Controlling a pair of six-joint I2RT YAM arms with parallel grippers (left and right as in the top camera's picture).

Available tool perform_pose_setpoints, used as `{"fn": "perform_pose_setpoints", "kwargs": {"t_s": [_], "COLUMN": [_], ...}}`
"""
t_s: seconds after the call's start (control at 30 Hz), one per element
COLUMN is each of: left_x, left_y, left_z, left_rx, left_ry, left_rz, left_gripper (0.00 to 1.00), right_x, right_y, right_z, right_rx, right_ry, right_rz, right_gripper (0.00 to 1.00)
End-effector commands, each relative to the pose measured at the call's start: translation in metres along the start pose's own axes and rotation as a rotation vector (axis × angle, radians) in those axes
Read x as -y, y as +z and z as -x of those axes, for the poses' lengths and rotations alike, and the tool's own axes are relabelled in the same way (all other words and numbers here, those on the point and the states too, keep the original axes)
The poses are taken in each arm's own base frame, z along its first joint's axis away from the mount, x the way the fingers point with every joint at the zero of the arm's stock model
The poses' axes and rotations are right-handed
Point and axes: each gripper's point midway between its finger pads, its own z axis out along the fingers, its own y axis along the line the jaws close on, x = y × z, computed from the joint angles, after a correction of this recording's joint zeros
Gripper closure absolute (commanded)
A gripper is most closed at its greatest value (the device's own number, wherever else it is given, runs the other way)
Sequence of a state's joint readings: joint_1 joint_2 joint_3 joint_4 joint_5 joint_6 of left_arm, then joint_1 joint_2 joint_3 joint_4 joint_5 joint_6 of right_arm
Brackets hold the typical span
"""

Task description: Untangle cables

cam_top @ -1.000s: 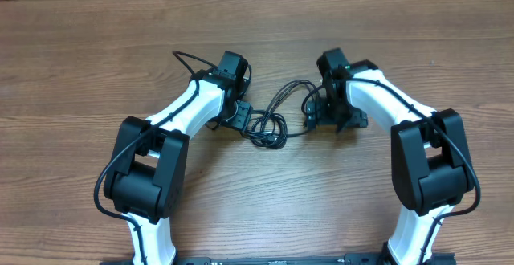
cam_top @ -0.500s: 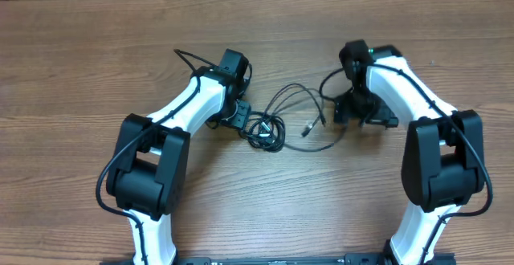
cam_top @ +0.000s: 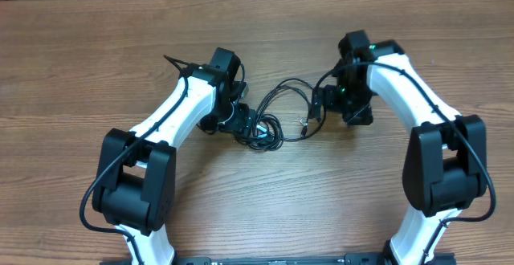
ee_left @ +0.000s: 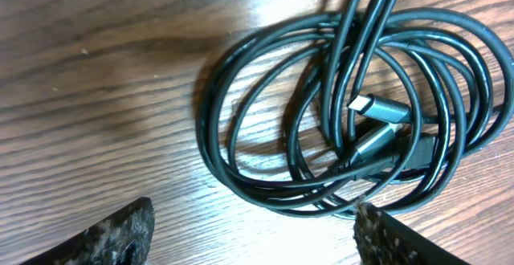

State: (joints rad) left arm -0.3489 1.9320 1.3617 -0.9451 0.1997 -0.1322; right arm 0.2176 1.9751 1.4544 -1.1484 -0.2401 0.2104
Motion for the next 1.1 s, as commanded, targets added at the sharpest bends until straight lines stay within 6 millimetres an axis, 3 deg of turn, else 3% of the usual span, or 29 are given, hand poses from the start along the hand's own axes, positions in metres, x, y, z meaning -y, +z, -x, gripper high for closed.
{"fn": "perform_pose_setpoints", "kwargs": {"t_s": [0.0, 0.13, 0.23, 0.27, 0.3, 0.33, 0.4, 0.43, 0.47, 0.53, 0.67, 0.87, 0.97, 1.0, 1.07], "left_x": [0.000, -0.006, -0.010, -0.010, -0.011, -0.010, -0.009, -0.009, -0.009, -0.008, -0.001, 0.017, 0.014, 0.013, 0.012], "left_y": [0.022, 0.042, 0.053, 0.057, 0.058, 0.059, 0.056, 0.053, 0.048, 0.035, -0.014, -0.099, -0.110, -0.109, -0.105], "left_z": [-0.014, -0.024, -0.029, -0.031, -0.032, -0.032, -0.030, -0.027, -0.024, -0.018, 0.003, 0.013, 0.010, 0.007, 0.001], "left_rx": [-0.083, -0.153, -0.193, -0.204, -0.209, -0.210, -0.201, -0.191, -0.179, -0.150, -0.016, 0.227, 0.250, 0.240, 0.207], "left_ry": [-0.033, -0.048, -0.058, -0.060, -0.058, -0.051, -0.035, -0.016, 0.000, 0.015, 0.032, 0.088, 0.089, 0.086, 0.060], "left_rz": [-0.025, -0.012, -0.007, -0.006, -0.005, -0.009, -0.012, -0.015, -0.018, -0.020, -0.031, -0.049, -0.027, -0.022, -0.026], "left_gripper": [0.22, 0.36, 0.47, 0.56, 0.87, 0.96, 0.96, 0.96, 0.96, 0.96, 0.96, 0.95, 0.88, 0.83, 0.79], "right_x": [-0.004, 0.019, 0.026, 0.030, 0.035, 0.041, 0.050, 0.061, 0.069, 0.084, 0.112, 0.114, 0.108, 0.103, 0.083], "right_y": [0.019, 0.049, 0.066, 0.072, 0.076, 0.078, 0.077, 0.074, 0.071, 0.063, 0.040, 0.035, 0.026, 0.019, 0.009], "right_z": [-0.010, -0.007, -0.013, -0.014, -0.015, -0.015, -0.015, -0.015, -0.014, -0.014, -0.013, -0.005, 0.004, 0.005, 0.004], "right_rx": [0.015, 0.092, 0.101, 0.111, 0.123, 0.133, 0.144, 0.154, 0.162, 0.172, 0.193, 0.223, 0.236, 0.223, 0.166], "right_ry": [0.000, 0.087, 0.095, 0.094, 0.094, 0.095, 0.098, 0.101, 0.103, 0.108, 0.168, 0.187, 0.177, 0.176, 0.155], "right_rz": [-0.002, -0.103, -0.108, -0.113, -0.129, -0.154, -0.204, -0.268, -0.316, -0.405, -0.568, -0.565, -0.557, -0.541, -0.461], "right_gripper": [0.00, 0.04, 0.18, 0.27, 0.38, 0.46, 0.71, 0.89, 0.96, 0.96, 0.96, 0.96, 0.88, 0.81, 0.78]}}
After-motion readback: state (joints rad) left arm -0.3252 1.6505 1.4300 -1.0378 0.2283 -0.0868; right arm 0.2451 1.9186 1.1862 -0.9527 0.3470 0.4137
